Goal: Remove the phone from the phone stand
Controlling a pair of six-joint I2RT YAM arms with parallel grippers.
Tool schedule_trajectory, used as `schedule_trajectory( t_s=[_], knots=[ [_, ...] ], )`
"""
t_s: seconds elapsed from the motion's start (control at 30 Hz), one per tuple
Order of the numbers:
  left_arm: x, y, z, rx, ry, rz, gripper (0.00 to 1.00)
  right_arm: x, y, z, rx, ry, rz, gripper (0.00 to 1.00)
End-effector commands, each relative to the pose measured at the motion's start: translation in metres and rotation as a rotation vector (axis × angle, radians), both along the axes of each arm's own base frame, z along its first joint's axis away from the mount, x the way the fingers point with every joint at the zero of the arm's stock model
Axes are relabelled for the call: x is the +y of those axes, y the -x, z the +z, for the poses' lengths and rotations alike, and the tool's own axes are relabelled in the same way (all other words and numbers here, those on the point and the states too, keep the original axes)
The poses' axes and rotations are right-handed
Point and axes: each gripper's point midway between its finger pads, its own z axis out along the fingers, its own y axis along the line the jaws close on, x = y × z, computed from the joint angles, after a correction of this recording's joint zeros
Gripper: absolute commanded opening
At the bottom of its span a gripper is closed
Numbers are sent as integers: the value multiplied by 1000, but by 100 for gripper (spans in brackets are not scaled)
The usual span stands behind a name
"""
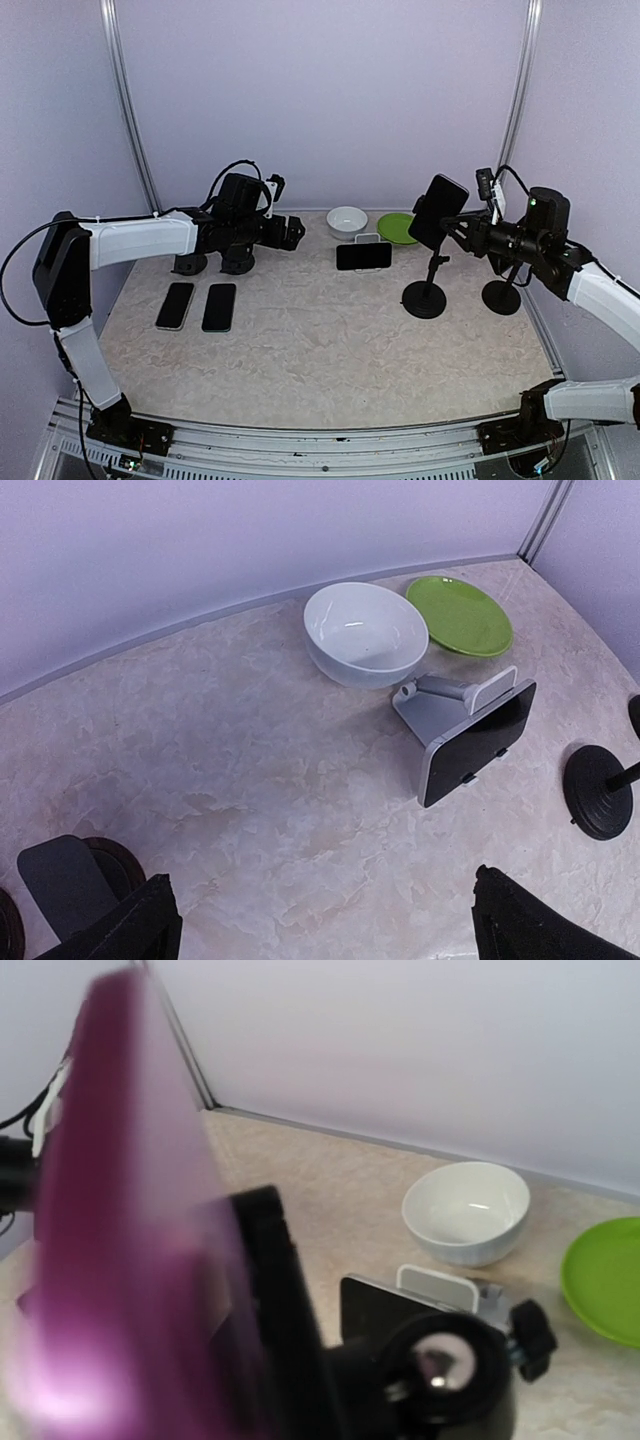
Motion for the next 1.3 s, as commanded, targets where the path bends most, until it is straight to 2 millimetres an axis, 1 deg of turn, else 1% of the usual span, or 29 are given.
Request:
schedule_trajectory(
  t_s=[0.0, 0.2, 0.3, 0.47, 0.6, 0.77, 0.93, 1.0, 1.03, 1.1, 1.2, 1.27],
  knots=[
    [1, 2, 28, -50, 22, -5, 99, 6, 2, 20, -63, -32, 59, 28],
    [3, 3, 30, -53, 22, -3, 99, 14, 2, 25, -56, -57, 114, 10],
    [4, 5, 32, -52, 22, 0, 99, 17, 3, 28, -53, -78, 134, 3],
    [7, 9, 40, -66, 31, -4, 99, 28, 7, 42, -64, -103, 179, 0],
    [10, 14, 50, -87, 40, -8, 99, 47, 10, 55, -82, -112, 224, 0],
    [16, 20, 58, -102, 50, -1, 99, 73, 14, 66, -100, -137, 270, 0],
    [24, 36, 67, -122, 87, -14, 99, 99, 18, 72, -105, -164, 307, 0],
    [28, 46, 75, -144, 111, -21, 99, 107, 18, 74, -106, -176, 304, 0],
    [29, 51, 74, -148, 117, -26, 99, 111, 18, 75, -105, -186, 297, 0],
    [31, 65, 84, -186, 153, -45, 99, 118, 19, 75, -100, -210, 294, 0],
    [27, 90, 99, -265, 200, -93, 99, 132, 22, 77, -98, -241, 281, 0],
    [22, 105, 103, -305, 208, -119, 99, 140, 23, 77, -89, -257, 270, 0]
  ],
)
